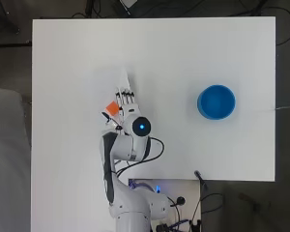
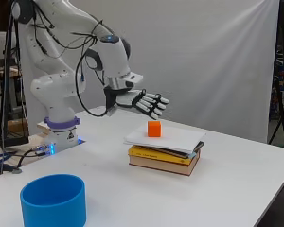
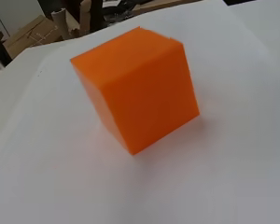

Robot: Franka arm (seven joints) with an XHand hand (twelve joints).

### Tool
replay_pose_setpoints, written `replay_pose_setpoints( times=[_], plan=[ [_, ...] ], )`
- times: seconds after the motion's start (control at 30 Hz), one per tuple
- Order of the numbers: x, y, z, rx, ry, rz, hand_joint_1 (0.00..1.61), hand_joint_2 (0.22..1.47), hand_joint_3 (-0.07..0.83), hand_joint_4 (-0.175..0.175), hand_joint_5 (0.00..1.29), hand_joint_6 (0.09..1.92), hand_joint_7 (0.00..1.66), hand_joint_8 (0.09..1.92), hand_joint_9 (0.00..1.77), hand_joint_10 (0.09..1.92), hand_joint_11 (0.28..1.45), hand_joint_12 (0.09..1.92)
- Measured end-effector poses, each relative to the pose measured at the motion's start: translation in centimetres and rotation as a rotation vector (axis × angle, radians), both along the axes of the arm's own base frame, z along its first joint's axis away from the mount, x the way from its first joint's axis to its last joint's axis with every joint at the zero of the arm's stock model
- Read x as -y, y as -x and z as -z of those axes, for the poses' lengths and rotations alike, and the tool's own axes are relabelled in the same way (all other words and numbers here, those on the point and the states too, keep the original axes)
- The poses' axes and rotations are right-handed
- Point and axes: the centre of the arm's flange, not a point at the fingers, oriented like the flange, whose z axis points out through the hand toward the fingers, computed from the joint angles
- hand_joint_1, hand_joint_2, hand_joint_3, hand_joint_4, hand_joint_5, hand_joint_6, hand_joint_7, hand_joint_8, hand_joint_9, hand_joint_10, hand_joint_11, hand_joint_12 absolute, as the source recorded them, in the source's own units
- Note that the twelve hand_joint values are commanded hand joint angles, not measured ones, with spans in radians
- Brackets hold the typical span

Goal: Teleoperate dual arm-hand system to pick and place objects

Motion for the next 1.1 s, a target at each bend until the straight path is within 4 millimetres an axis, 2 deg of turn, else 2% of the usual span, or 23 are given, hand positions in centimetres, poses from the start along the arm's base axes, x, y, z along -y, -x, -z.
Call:
replay_pose_setpoints(
  times=[0.17, 0.27, 0.33, 0.43, 0.47, 0.5, 0.53, 0.57, 0.6, 0.63, 0.67, 0.73, 0.83, 0.93, 0.97, 1.0, 1.03, 1.07, 1.1],
  plan=[
    [-0.7, -0.1, 2.9, -0.025, -0.011, -0.032, 0.23, 0.91, -0.002, -0.012, 0.17, 0.09, 0.27, 0.09, 0.39, 0.09, 0.48, 0.09],
    [-0.9, 0.0, 4.6, -0.069, -0.01, -0.026, 0.23, 0.91, -0.002, -0.009, 0.15, 0.09, 0.25, 0.09, 0.38, 0.09, 0.47, 0.09],
    [-1.0, 0.0, 5.0, -0.085, -0.01, -0.017, 0.23, 0.92, 0.003, -0.004, 0.16, 0.09, 0.25, 0.09, 0.38, 0.09, 0.47, 0.09],
    [-1.1, 0.0, 6.2, -0.097, -0.017, -0.074, 0.38, 1.05, 0.009, 0.059, 0.51, 0.09, 0.52, 0.09, 0.59, 0.09, 0.54, 0.09],
    [-1.1, 0.0, 6.5, -0.093, -0.027, -0.095, 0.66, 1.12, 0.007, 0.054, 0.62, 0.47, 0.64, 0.49, 0.78, 0.12, 0.66, 0.09],
    [-1.1, 0.0, 6.6, -0.083, -0.036, -0.125, 0.87, 1.19, 0.002, 0.03, 0.67, 0.85, 0.68, 0.97, 0.82, 0.55, 0.75, 0.14],
    [-1.0, 0.0, 6.6, -0.07, -0.044, -0.16, 0.99, 1.24, -0.003, 0.013, 0.68, 1.09, 0.7, 1.28, 0.8, 0.95, 0.74, 0.35],
    [-0.9, 0.0, 6.8, -0.058, -0.053, -0.197, 1.05, 1.27, -0.003, 0.002, 0.68, 1.23, 0.69, 1.46, 0.77, 1.21, 0.69, 0.57],
    [-0.8, 0.0, 7.0, -0.047, -0.061, -0.23, 1.05, 1.32, 0.005, -0.014, 0.6, 1.4, 0.66, 1.62, 0.72, 1.48, 0.63, 0.84],
    [-0.8, 0.1, 7.1, -0.038, -0.069, -0.255, 1.03, 1.36, 0.013, -0.02, 0.53, 1.54, 0.61, 1.74, 0.68, 1.68, 0.58, 1.01],
    [-0.6, 0.0, 7.3, -0.035, -0.076, -0.266, 1.02, 1.39, 0.017, -0.024, 0.48, 1.62, 0.58, 1.81, 0.64, 1.79, 0.55, 1.11],
    [-0.1, -0.5, 7.1, -0.041, -0.089, -0.269, 1.01, 1.41, 0.012, -0.033, 0.46, 1.64, 0.56, 1.87, 0.6, 1.88, 0.52, 1.19],
    [0.6, -1.5, 4.7, -0.002, -0.078, -0.284, 0.98, 1.43, 0.006, -0.003, 0.43, 1.71, 0.53, 1.88, 0.53, 1.88, 0.52, 1.11],
    [1.8, -2.8, -0.5, 0.081, -0.037, -0.334, 1.0, 1.41, -0.001, 0.017, 0.47, 1.69, 0.55, 1.8, 0.55, 1.78, 0.53, 1.01],
    [2.2, -3.2, -2.5, 0.108, -0.015, -0.342, 1.01, 1.4, -0.002, 0.015, 0.47, 1.67, 0.56, 1.79, 0.58, 1.78, 0.54, 1.05],
    [2.7, -3.4, -4.3, 0.133, 0.011, -0.338, 1.04, 1.39, -0.002, -0.037, 0.49, 1.61, 0.58, 1.81, 0.67, 1.83, 0.57, 1.28],
    [3.5, -3.4, -6.1, 0.155, 0.04, -0.328, 0.97, 1.36, -0.007, 0.031, 0.54, 1.56, 0.66, 1.86, 0.85, 1.87, 0.67, 1.55],
    [4.3, -3.5, -7.9, 0.173, 0.07, -0.308, 0.91, 1.33, -0.008, 0.094, 0.58, 1.54, 0.73, 1.9, 1.0, 1.9, 0.78, 1.72],
    [5.1, -3.5, -9.5, 0.183, 0.092, -0.28, 0.88, 1.32, -0.007, 0.134, 0.61, 1.52, 0.78, 1.92, 1.1, 1.91, 0.86, 1.82]
  ],
)
